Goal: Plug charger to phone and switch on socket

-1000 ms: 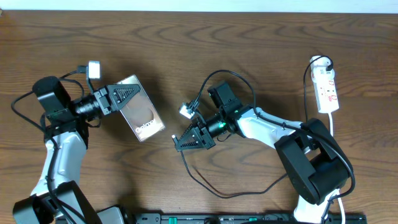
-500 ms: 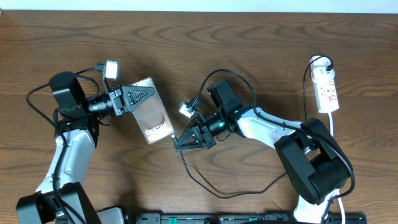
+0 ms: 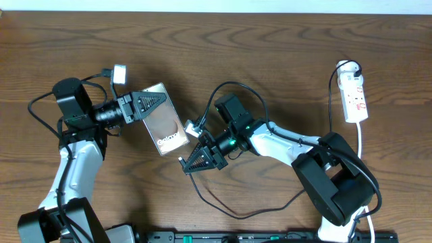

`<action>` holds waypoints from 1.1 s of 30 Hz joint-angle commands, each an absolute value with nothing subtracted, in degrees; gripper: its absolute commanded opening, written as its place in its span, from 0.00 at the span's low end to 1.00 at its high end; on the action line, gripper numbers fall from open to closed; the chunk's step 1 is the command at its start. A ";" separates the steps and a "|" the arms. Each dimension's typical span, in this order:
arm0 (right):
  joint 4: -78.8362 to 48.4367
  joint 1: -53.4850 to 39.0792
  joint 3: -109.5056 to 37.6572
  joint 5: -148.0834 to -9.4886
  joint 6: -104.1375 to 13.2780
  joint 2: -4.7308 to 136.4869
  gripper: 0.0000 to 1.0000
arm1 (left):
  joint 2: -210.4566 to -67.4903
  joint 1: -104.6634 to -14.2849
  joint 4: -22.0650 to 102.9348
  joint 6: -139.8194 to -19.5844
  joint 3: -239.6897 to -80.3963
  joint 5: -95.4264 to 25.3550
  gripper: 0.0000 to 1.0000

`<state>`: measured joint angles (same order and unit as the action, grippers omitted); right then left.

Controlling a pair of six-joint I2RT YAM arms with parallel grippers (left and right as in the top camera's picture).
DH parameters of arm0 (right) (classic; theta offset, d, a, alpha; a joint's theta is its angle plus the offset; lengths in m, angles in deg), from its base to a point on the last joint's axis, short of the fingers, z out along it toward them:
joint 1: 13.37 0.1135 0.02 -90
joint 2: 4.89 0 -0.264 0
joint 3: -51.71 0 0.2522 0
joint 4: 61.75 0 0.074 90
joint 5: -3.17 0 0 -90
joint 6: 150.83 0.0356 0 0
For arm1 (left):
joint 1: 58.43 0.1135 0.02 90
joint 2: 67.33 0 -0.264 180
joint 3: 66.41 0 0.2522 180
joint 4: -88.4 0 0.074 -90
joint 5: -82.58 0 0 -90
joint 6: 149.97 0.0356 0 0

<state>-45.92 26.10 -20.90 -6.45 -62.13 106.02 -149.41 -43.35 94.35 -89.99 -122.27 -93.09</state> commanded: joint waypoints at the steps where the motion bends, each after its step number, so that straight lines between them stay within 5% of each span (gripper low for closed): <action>1: -47.38 26.75 -20.81 -6.56 -63.44 106.13 0.01 | -149.30 -43.51 94.39 -92.02 -122.47 -93.52 0.07; 33: -55.10 26.80 -20.81 -8.70 -58.48 106.13 0.01 | -149.30 -43.51 92.75 -89.11 -122.47 -97.46 0.08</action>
